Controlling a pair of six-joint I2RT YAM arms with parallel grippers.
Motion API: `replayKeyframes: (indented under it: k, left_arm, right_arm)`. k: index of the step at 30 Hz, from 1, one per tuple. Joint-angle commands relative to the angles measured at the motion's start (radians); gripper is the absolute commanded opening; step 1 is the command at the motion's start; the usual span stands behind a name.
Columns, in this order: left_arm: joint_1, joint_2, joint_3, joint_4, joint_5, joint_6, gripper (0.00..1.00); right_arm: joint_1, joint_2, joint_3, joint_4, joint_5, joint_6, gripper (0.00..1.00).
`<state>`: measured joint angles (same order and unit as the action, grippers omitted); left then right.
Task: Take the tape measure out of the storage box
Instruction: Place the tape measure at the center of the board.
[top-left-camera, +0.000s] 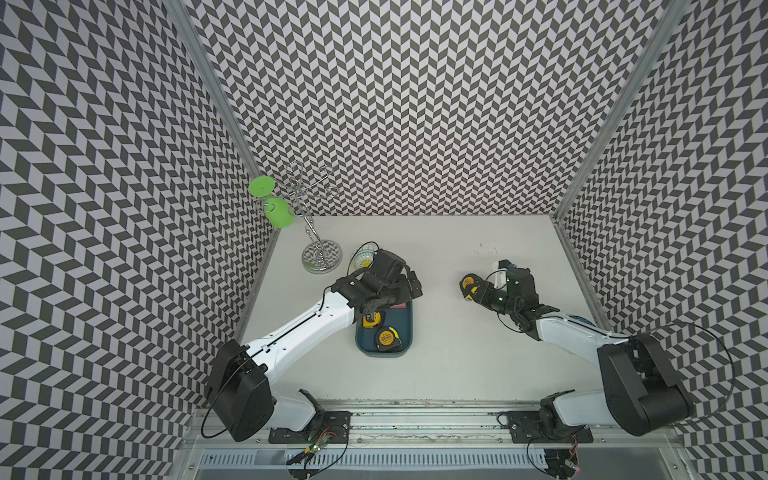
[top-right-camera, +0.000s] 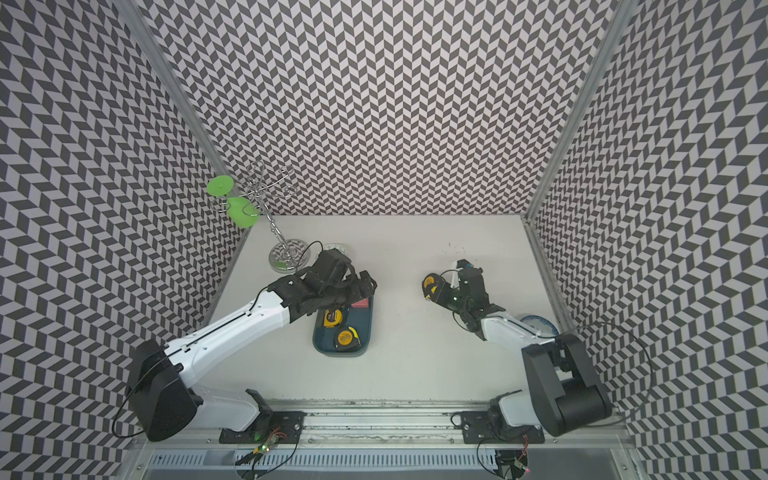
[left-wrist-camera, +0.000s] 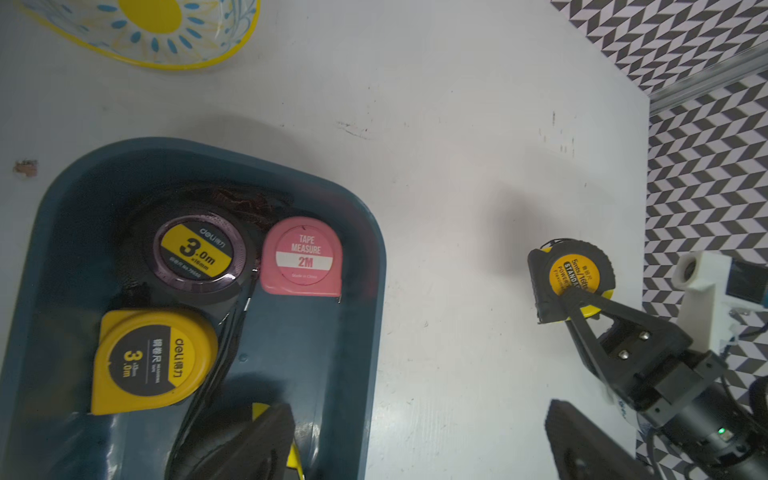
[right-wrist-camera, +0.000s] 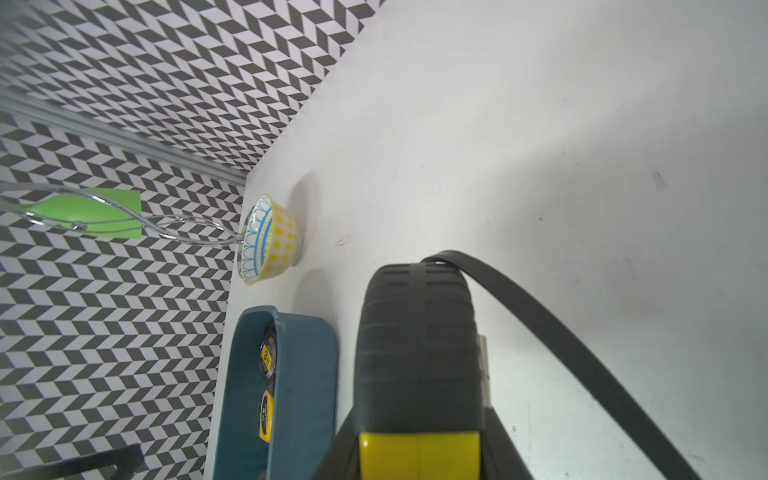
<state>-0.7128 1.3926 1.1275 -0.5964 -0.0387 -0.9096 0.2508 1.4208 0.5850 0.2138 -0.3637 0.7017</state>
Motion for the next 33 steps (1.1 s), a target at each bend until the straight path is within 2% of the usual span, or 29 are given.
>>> replayKeyframes:
  k: [1, 7, 12, 23, 33]
  left_arm:
    - [0.004, -0.024, -0.009, -0.032, -0.026, 0.022, 1.0]
    - [0.004, -0.016, -0.012, -0.035, -0.027, 0.023, 1.0]
    - [0.004, -0.019, -0.013, -0.047, -0.032, 0.021, 1.0]
    - [0.011, -0.002, -0.015, -0.07, -0.04, 0.049, 1.0]
    - [0.012, 0.02, -0.021, -0.107, -0.049, 0.081, 1.0]
  right_arm:
    - [-0.041, 0.039, -0.007, 0.139, -0.098, 0.02, 0.13]
    - [-0.086, 0.133, -0.035, 0.178, -0.162, 0.048, 0.13]
    - [-0.098, 0.171, -0.054, 0.193, -0.173, 0.062, 0.19]
    - [-0.104, 0.176, -0.07, 0.151, -0.177, 0.061, 0.58]
    - [-0.104, 0.121, -0.088, 0.078, -0.165, 0.03, 0.82]
